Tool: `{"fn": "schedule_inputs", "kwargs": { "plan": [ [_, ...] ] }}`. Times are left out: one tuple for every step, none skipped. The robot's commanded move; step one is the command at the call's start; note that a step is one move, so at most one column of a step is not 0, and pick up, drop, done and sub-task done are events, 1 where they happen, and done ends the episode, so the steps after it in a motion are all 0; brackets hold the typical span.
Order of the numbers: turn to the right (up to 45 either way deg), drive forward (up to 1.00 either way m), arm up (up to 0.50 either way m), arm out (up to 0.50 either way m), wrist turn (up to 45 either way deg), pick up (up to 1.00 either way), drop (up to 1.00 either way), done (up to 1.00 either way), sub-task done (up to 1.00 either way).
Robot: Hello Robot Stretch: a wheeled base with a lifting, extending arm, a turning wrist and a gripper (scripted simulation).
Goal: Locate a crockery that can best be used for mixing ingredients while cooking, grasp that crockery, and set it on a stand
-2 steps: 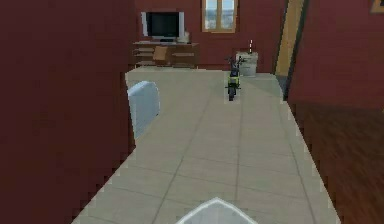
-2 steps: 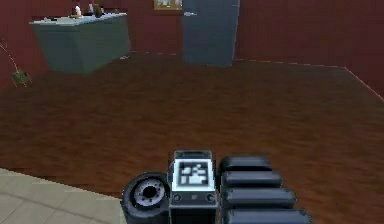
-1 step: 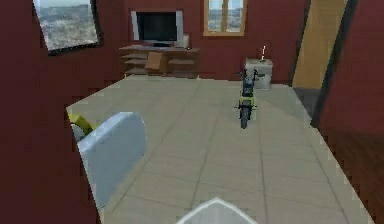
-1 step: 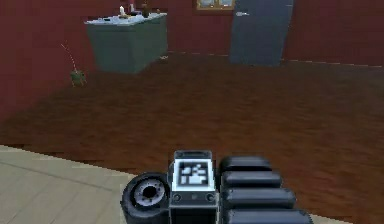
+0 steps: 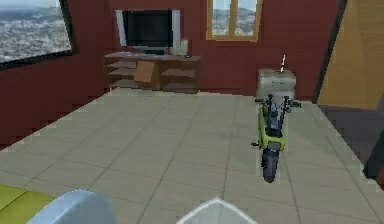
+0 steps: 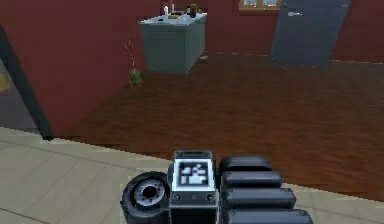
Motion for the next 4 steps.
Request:
{"fn": "schedule_inputs", "kwargs": {
  "plan": [
    [0.0, 0.10, 0.00, 0.00, 0.0, 0.00, 0.00, 0.00, 0.00],
    [-3.0, 0.00, 0.00, 0.00, 0.0, 0.00, 0.00, 0.00, 0.00],
    [0.0, 1.00, 0.00, 0.00, 0.0, 0.00, 0.00, 0.00, 0.00],
    [-3.0, 0.00, 0.00, 0.00, 0.0, 0.00, 0.00, 0.00, 0.00]
  ]
}}
